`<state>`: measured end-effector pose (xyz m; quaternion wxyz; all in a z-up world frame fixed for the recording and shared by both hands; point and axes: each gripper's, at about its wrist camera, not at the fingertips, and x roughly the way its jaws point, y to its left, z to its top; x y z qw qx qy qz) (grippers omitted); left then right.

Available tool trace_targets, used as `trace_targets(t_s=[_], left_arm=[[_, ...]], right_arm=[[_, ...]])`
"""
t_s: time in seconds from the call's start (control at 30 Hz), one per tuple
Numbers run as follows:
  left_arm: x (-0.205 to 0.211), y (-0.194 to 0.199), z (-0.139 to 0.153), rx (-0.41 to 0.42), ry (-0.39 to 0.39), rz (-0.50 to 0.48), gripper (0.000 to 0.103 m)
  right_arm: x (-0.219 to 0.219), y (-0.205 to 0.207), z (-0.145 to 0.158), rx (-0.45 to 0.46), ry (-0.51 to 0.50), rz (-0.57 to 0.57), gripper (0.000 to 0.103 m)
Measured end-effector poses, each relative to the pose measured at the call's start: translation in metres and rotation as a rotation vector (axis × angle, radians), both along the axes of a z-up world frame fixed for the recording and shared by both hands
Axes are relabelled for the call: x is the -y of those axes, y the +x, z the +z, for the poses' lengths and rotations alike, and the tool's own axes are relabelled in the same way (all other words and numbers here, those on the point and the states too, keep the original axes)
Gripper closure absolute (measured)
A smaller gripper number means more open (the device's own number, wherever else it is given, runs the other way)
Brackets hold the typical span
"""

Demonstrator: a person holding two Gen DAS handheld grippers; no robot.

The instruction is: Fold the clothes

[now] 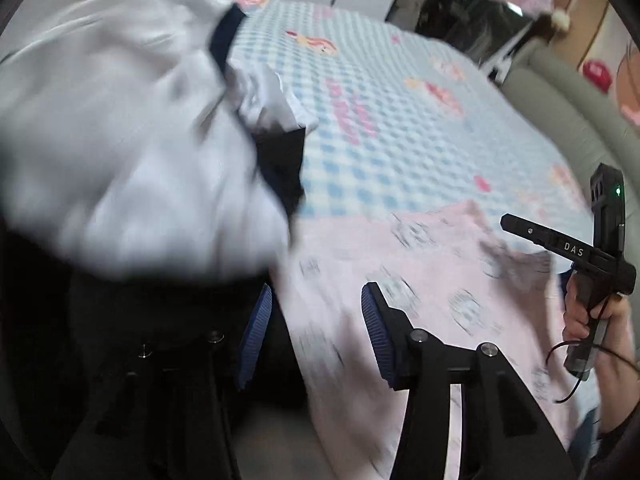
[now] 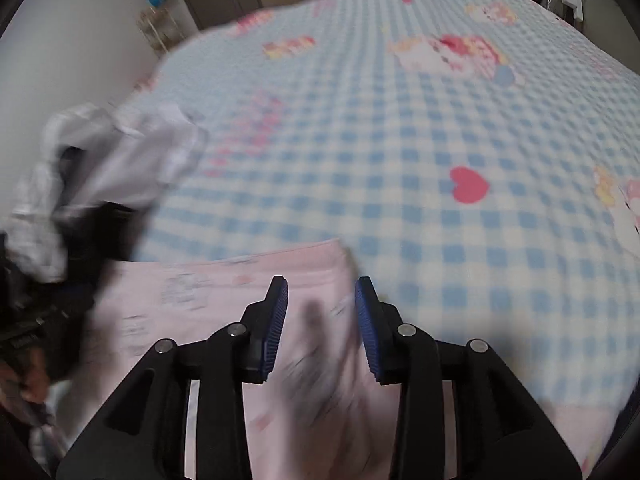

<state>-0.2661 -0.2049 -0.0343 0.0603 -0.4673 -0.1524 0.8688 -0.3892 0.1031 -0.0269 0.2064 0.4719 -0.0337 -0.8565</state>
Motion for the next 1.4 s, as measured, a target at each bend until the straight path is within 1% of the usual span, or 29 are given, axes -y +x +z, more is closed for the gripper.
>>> trace_targets(t_s=[0.07,0.1,0.17,0.2,0.27,0.3,0.37,0.4,0.5,0.53,0.63,0.7,0.73,0.77,0.8,0.83,0.87,0.9,0.93,0.97,1.0,1.03,1.07,1.1,1.2,1.3,1.33,1.4], left_arm=[[-0.003,0.032,-0.001,0.008,0.049,0.028,0.056],[-0.008,0.042,-0.002,0.011,0.06,0.02,0.056],[-0.029,0.059,0.002,0.003,0.072,-0.036,0.056],[-0.038,0.065,0.004,-0.002,0.072,-0.072,0.056],[-0.082,0.059,0.007,-0.021,0.032,-0.147,0.058],[-0.103,0.055,0.009,-0.029,0.014,-0.183,0.061],[-0.128,0.029,0.021,-0.04,-0.001,-0.231,0.067],[-0.136,0.002,0.026,-0.045,-0.006,-0.253,0.07],[-0.2,-0.048,0.032,-0.06,-0.077,-0.319,0.076],[-0.214,-0.058,0.033,-0.061,-0.099,-0.336,0.077],[-0.253,-0.088,0.033,-0.059,-0.139,-0.381,0.077],[-0.275,-0.103,0.024,-0.056,-0.196,-0.406,0.077],[-0.286,-0.116,0.013,-0.03,-0.227,-0.415,0.076],[-0.295,-0.127,0.003,-0.003,-0.256,-0.424,0.075],[-0.298,-0.134,-0.007,0.025,-0.268,-0.429,0.068],[-0.3,-0.139,-0.016,0.054,-0.277,-0.441,0.064],[-0.302,-0.144,-0.024,0.075,-0.285,-0.454,0.064],[-0.304,-0.142,-0.025,0.062,-0.29,-0.47,0.065],[-0.306,-0.14,-0.026,0.049,-0.294,-0.485,0.068],[-0.308,-0.138,-0.025,0.035,-0.299,-0.502,0.085],[-0.311,-0.133,-0.022,0.018,-0.308,-0.52,0.092],[-0.313,-0.128,-0.017,-0.007,-0.329,-0.531,0.093],[-0.314,-0.125,-0.011,-0.024,-0.333,-0.544,0.095],[-0.312,-0.123,-0.004,-0.046,-0.33,-0.541,0.096],[-0.307,-0.123,0.021,-0.105,-0.311,-0.522,0.096],[-0.302,-0.133,0.043,-0.147,-0.271,-0.492,0.096],[-0.302,-0.138,0.047,-0.153,-0.256,-0.485,0.096],[-0.306,-0.151,0.043,-0.146,-0.244,-0.48,0.096]], right_arm=[[-0.008,0.03,0.02,-0.024,-0.031,0.012,0.068],[-0.013,0.045,0.028,-0.029,-0.054,0.022,0.068],[-0.033,0.08,0.04,-0.028,-0.085,0.017,0.067],[-0.046,0.094,0.041,-0.018,-0.085,0.0,0.067],[-0.074,0.123,0.039,0.011,-0.071,-0.049,0.068],[-0.091,0.133,0.035,0.022,-0.045,-0.085,0.068],[-0.127,0.145,0.023,0.035,0.037,-0.174,0.067],[-0.144,0.149,0.017,0.048,0.052,-0.215,0.067],[-0.197,0.151,0.001,0.106,0.032,-0.329,0.067],[-0.209,0.149,-0.004,0.119,0.029,-0.353,0.067],[-0.226,0.134,-0.016,0.144,0.021,-0.38,0.067],[-0.225,0.119,-0.024,0.159,-0.001,-0.374,0.066],[-0.224,0.112,-0.028,0.166,-0.011,-0.371,0.065],[-0.223,0.105,-0.032,0.173,-0.022,-0.368,0.06],[-0.223,0.098,-0.036,0.18,-0.032,-0.365,0.054],[-0.222,0.091,-0.04,0.187,-0.043,-0.362,0.051],[-0.221,0.084,-0.044,0.194,-0.054,-0.359,0.044],[-0.218,0.078,-0.047,0.196,-0.051,-0.355,0.042],[-0.212,0.073,-0.049,0.187,-0.031,-0.347,0.042],[-0.206,0.068,-0.051,0.175,-0.004,-0.336,0.044],[-0.2,0.066,-0.051,0.162,0.004,-0.321,0.064],[-0.196,0.066,-0.049,0.149,-0.002,-0.304,0.076],[-0.192,0.065,-0.048,0.135,-0.009,-0.288,0.088],[-0.188,0.067,-0.044,0.113,-0.005,-0.277,0.095],[-0.187,0.077,-0.026,0.034,0.025,-0.296,0.097],[-0.205,0.085,-0.001,-0.041,0.011,-0.35,0.097],[-0.212,0.086,0.007,-0.059,0.005,-0.366,0.097],[-0.227,0.088,0.021,-0.086,0.0,-0.394,0.097]])
